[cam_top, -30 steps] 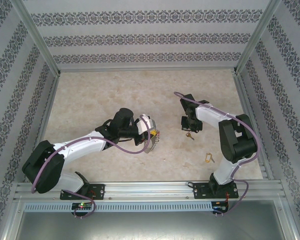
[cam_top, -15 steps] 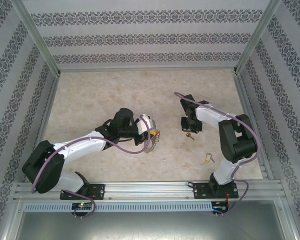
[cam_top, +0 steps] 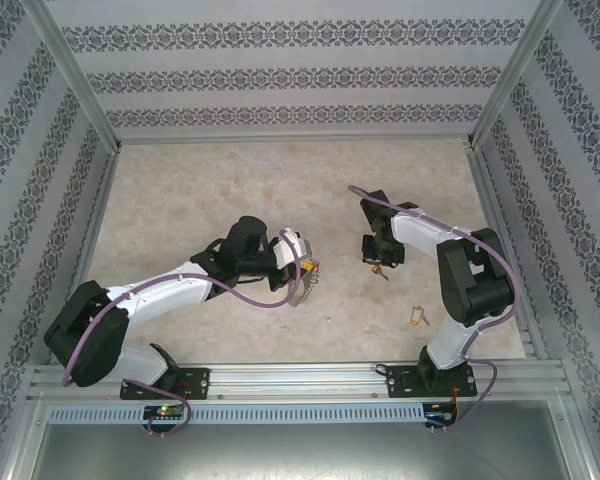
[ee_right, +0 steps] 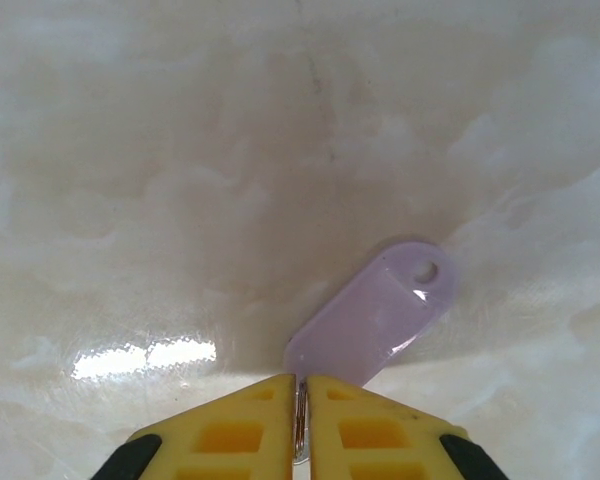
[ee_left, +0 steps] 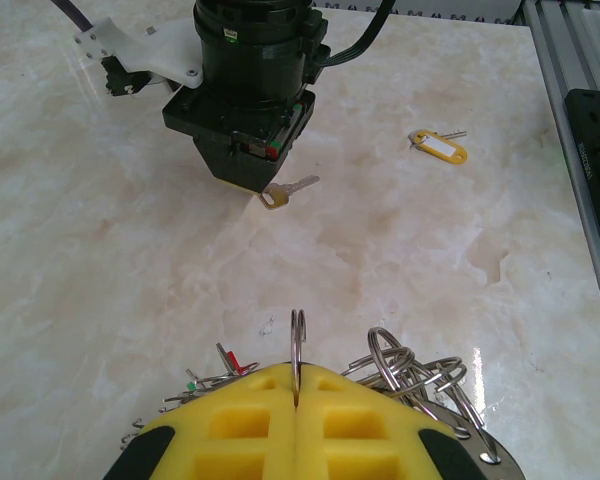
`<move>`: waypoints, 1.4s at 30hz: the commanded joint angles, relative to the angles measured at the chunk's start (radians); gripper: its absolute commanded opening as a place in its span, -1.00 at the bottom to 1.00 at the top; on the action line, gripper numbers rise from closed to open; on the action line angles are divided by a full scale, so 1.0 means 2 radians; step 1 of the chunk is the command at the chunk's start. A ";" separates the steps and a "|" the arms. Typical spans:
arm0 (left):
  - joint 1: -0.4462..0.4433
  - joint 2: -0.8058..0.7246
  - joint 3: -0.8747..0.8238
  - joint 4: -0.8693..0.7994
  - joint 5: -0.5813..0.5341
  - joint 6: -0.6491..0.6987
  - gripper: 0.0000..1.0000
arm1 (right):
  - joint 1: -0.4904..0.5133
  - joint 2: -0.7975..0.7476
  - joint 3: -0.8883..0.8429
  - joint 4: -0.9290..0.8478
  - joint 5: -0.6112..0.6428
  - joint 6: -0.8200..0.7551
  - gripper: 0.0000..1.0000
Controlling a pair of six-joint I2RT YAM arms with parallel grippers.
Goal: Put the keys on the keyring
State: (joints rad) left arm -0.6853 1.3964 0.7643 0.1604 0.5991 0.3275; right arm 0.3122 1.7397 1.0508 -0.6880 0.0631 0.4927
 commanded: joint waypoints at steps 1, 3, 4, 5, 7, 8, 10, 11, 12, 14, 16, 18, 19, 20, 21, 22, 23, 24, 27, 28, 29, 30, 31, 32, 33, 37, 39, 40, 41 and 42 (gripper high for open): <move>0.006 -0.005 0.009 0.006 0.014 -0.004 -1.00 | 0.001 -0.007 -0.007 -0.004 0.000 0.003 -0.80; 0.006 -0.004 0.009 0.006 0.015 -0.003 -1.00 | 0.001 -0.006 -0.007 -0.005 -0.001 0.003 -0.76; 0.006 -0.004 0.009 0.006 0.015 -0.003 -1.00 | 0.001 -0.005 -0.007 -0.005 -0.001 0.003 -0.75; 0.006 -0.005 0.009 0.006 0.015 -0.003 -1.00 | 0.001 -0.005 -0.008 -0.005 -0.001 0.003 -0.75; 0.006 -0.004 0.009 0.006 0.015 -0.004 -1.00 | 0.001 -0.006 -0.009 -0.005 -0.001 0.003 -0.80; 0.006 -0.005 0.009 0.005 0.015 -0.004 -1.00 | 0.001 -0.008 -0.009 -0.005 -0.001 0.002 -0.85; 0.006 -0.005 0.009 0.005 0.015 -0.003 -1.00 | 0.001 -0.012 -0.010 -0.003 0.000 0.001 -0.88; 0.006 -0.005 0.008 0.005 0.015 -0.003 -1.00 | 0.001 -0.015 -0.010 -0.004 0.000 -0.001 -0.91; 0.007 -0.005 0.009 0.006 0.015 -0.003 -1.00 | 0.001 -0.018 -0.010 -0.005 0.000 -0.002 -0.93; 0.006 -0.005 0.010 0.007 0.015 -0.005 -1.00 | 0.003 -0.032 -0.011 -0.004 -0.001 -0.012 -0.97; 0.007 -0.003 0.010 0.009 0.016 -0.008 -1.00 | 0.007 -0.058 -0.018 0.007 -0.010 -0.031 -0.97; 0.007 -0.002 0.011 0.013 0.017 -0.013 -1.00 | 0.006 -0.097 -0.036 0.037 -0.052 -0.064 -1.00; 0.008 0.000 0.012 0.014 0.019 -0.016 -1.00 | 0.006 -0.120 -0.048 0.054 -0.072 -0.082 -1.00; 0.009 0.001 0.013 0.015 0.022 -0.020 -1.00 | 0.007 -0.151 -0.064 0.078 -0.100 -0.108 -1.00; 0.010 0.003 0.014 0.014 0.025 -0.023 -1.00 | 0.007 -0.174 -0.074 0.096 -0.125 -0.128 -1.00; 0.011 0.006 0.016 0.014 0.028 -0.026 -1.00 | 0.009 -0.203 -0.087 0.113 -0.151 -0.151 -1.00; 0.012 0.008 0.016 0.016 0.031 -0.029 -1.00 | 0.009 -0.229 -0.099 0.128 -0.182 -0.175 -1.00; 0.013 0.009 0.015 0.018 0.034 -0.031 -1.00 | 0.009 -0.249 -0.108 0.143 -0.210 -0.194 -1.00; 0.015 0.015 0.016 0.025 0.041 -0.038 -1.00 | 0.012 -0.308 -0.140 0.184 -0.276 -0.248 -1.00; 0.016 0.016 0.015 0.029 0.044 -0.041 -1.00 | 0.012 -0.324 -0.150 0.195 -0.293 -0.264 -1.00; 0.017 0.017 0.014 0.033 0.045 -0.044 -1.00 | 0.012 -0.338 -0.158 0.203 -0.310 -0.280 -1.00; 0.018 0.017 0.013 0.036 0.047 -0.047 -1.00 | 0.011 -0.349 -0.165 0.209 -0.324 -0.291 -1.00; 0.019 0.018 0.013 0.039 0.049 -0.050 -1.00 | 0.012 -0.359 -0.172 0.217 -0.344 -0.305 -1.00; 0.020 0.018 0.014 0.041 0.051 -0.052 -1.00 | 0.012 -0.369 -0.179 0.224 -0.364 -0.321 -1.00; 0.020 0.019 0.015 0.042 0.053 -0.054 -1.00 | 0.013 -0.376 -0.185 0.231 -0.377 -0.332 -1.00; 0.021 0.024 0.020 0.039 0.065 -0.054 -1.00 | 0.028 -0.393 -0.197 0.243 -0.398 -0.381 -1.00; 0.021 0.024 0.020 0.039 0.067 -0.055 -1.00 | 0.041 -0.391 -0.193 0.243 -0.389 -0.394 -1.00; 0.021 0.025 0.021 0.040 0.068 -0.055 -1.00 | 0.049 -0.388 -0.191 0.243 -0.384 -0.399 -1.00; 0.021 0.025 0.020 0.040 0.069 -0.056 -1.00 | 0.059 -0.383 -0.187 0.245 -0.379 -0.403 -1.00; 0.021 0.026 0.020 0.039 0.070 -0.057 -1.00 | 0.066 -0.379 -0.185 0.248 -0.374 -0.405 -1.00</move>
State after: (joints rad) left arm -0.6525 1.4448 0.7712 0.1738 0.6975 0.2325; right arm 0.4129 0.9722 0.6693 -0.2344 -0.6575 -0.2379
